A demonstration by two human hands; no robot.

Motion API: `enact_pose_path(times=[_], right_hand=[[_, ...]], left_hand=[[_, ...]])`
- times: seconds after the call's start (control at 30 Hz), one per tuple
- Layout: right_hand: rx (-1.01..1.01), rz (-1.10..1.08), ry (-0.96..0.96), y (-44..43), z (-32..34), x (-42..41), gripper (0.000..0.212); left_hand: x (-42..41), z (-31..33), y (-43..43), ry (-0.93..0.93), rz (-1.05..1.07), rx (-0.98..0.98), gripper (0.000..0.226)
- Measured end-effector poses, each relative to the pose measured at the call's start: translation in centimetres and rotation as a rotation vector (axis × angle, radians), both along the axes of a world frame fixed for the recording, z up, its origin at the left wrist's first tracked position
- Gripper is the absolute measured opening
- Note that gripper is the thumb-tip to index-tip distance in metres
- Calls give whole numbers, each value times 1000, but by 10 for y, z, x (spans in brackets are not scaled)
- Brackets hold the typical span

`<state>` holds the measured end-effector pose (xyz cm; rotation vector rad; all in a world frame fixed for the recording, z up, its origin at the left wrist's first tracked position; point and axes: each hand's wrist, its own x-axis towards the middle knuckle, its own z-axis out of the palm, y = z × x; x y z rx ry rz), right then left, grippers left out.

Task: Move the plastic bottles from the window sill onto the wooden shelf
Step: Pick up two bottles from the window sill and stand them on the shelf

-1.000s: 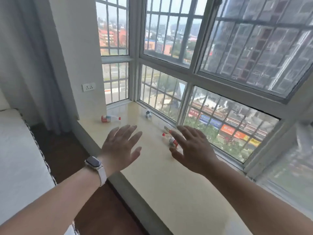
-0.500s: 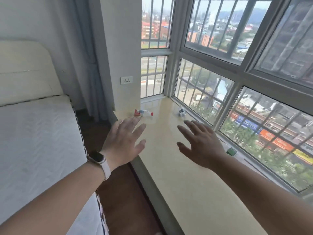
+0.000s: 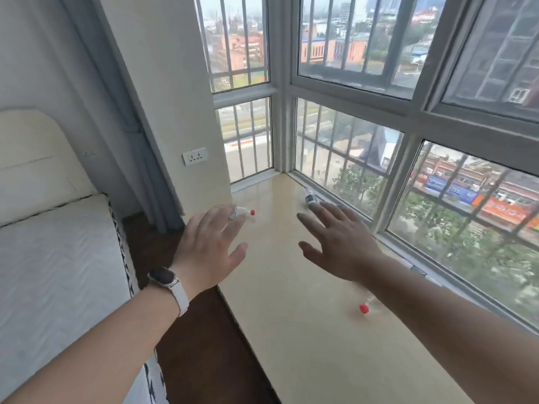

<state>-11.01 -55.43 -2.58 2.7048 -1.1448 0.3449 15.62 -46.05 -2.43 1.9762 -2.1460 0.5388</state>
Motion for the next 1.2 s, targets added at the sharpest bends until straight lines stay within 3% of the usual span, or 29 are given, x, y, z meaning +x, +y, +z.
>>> enact_pose_path(times=[0.47, 0.9, 1.2], right_hand=[[59, -233, -29, -69, -16, -95, 61], [198, -629, 24, -98, -75, -141, 61], [338, -794, 76, -122, -150, -149, 58]], left_hand=[[-83, -11, -140, -8, -291, -6, 54], [-156, -83, -284, 61, -703, 252, 55], [-190, -174, -365, 88, -860, 477, 54]])
